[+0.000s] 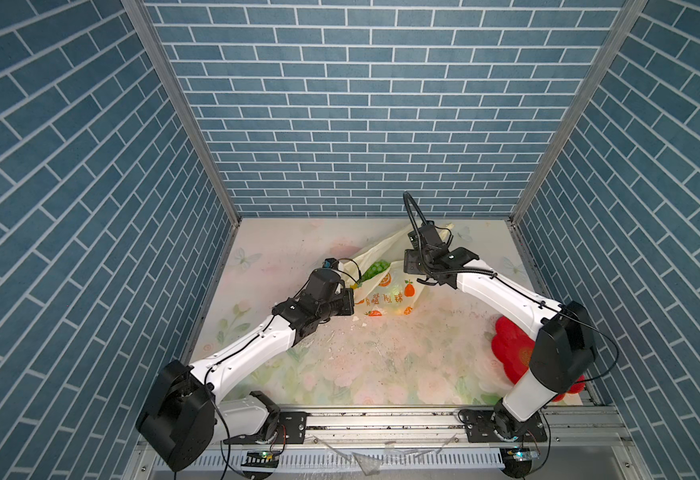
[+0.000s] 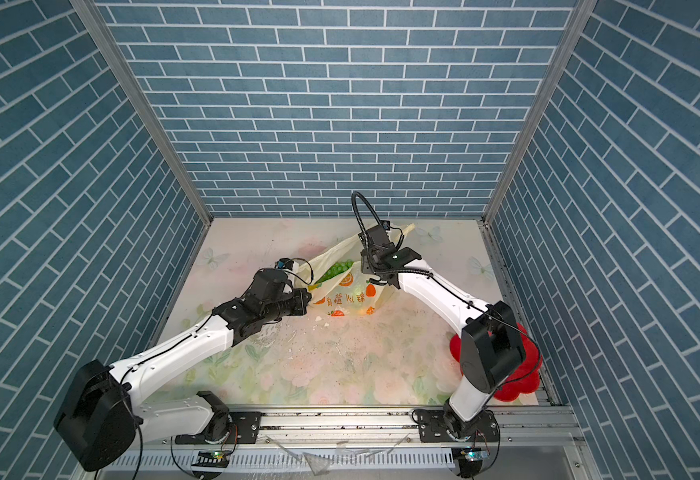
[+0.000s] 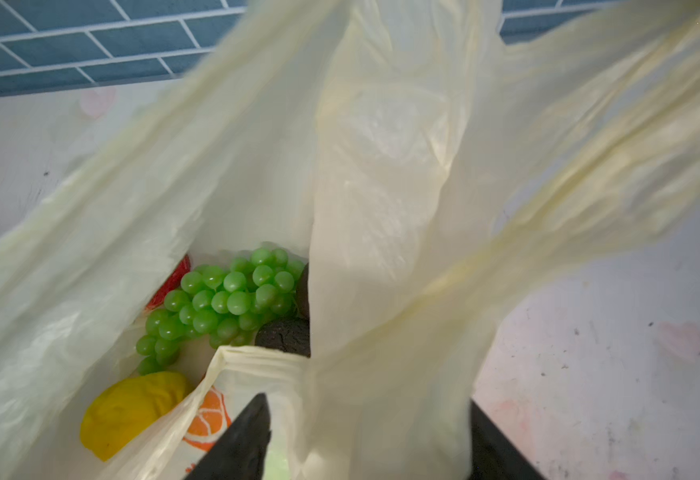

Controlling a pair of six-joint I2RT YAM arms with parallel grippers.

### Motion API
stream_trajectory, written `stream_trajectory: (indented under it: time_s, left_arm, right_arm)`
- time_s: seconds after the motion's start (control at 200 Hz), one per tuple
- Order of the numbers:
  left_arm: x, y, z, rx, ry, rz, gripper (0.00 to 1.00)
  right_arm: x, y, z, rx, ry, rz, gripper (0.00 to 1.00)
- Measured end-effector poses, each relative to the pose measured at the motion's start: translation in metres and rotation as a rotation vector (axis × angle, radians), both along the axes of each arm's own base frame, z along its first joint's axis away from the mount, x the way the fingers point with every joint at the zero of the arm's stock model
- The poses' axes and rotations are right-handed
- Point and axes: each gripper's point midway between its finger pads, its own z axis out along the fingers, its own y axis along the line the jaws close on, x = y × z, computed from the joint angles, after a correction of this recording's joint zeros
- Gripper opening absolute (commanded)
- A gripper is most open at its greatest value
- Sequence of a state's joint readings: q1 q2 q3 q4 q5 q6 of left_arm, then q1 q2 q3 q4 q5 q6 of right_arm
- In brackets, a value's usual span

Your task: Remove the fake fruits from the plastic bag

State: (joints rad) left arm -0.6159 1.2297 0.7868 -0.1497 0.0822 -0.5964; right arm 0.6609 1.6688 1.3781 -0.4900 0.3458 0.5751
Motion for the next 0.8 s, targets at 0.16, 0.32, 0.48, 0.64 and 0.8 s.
stream_trajectory:
  time_s: [0.16,0.32,0.48,0.64,0.8]
  left_arm:
    - [0.003,0.007,0.0,-0.014,0.011,0.051,0.0]
    - [0.014,0.027,-0.01,-0.069,0.06,0.138,0.0]
    - [0.027,0.028,-0.017,-0.143,0.107,0.151,0.0]
    - [0.022,0.03,-0.036,-0.114,0.183,0.149,0.27]
    - [0.015,0.052,-0.031,-0.001,0.199,0.191,0.61]
  right_arm:
    - [-0.008,-0.01,-0.006,0.006,-0.032,0.016,0.0]
    - [-0.019,-0.037,-0.012,0.181,-0.073,0.064,0.0]
    - [-0.034,-0.047,-0.033,0.374,-0.12,0.14,0.0]
    - [-0.037,-0.045,-0.041,0.467,-0.167,0.173,0.0]
    - [-0.034,-0.044,-0.024,0.499,-0.235,0.183,0.0]
